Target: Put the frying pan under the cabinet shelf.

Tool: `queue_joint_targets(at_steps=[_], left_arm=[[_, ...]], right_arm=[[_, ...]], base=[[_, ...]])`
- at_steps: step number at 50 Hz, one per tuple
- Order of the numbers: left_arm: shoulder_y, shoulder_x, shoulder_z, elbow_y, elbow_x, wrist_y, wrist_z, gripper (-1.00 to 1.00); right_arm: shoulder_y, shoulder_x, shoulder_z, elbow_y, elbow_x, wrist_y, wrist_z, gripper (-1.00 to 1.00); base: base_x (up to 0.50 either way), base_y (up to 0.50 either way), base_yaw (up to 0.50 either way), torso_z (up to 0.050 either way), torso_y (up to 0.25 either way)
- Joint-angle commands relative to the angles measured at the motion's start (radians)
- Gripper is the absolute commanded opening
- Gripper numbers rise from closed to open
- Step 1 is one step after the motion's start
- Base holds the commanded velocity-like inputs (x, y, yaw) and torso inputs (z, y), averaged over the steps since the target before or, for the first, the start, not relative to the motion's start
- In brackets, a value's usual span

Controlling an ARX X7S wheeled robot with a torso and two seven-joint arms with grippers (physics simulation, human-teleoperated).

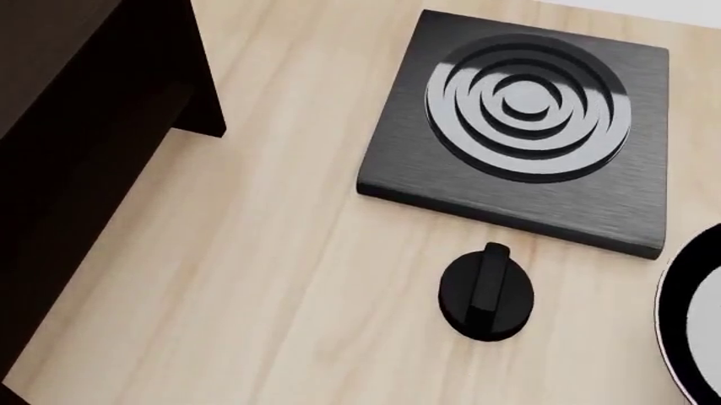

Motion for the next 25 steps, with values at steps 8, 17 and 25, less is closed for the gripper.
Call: queue_joint_targets(at_steps=[8,17,25], left_arm=[[-0.072,0.115,-0.01,-0.038,-0.042,-0.065,0.071,1.0],[-0.065,0.127,-0.012,-0.043,-0.032,-0.068,0.068,1.0],[-0.01,0.101,-0.002,-0.019,0.026,-0.058,0.017,1.0]], right_arm=[[0.005,0.047,-0.082,-0.212,-0.218,0.048,0.02,-1.0],[0.023,0.074,-0.131,-0.297,-0.256,0.155,0.02,-1.0],[0.134,0.109,-0.208,-0.359,-0.247,0.352,-0.03,-1.0]], base=[[0.0,0.0,0.0,0.0,0.0],[0.0,0.0,0.0,0.0,0.0],[0.0,0.0,0.0,0.0,0.002]])
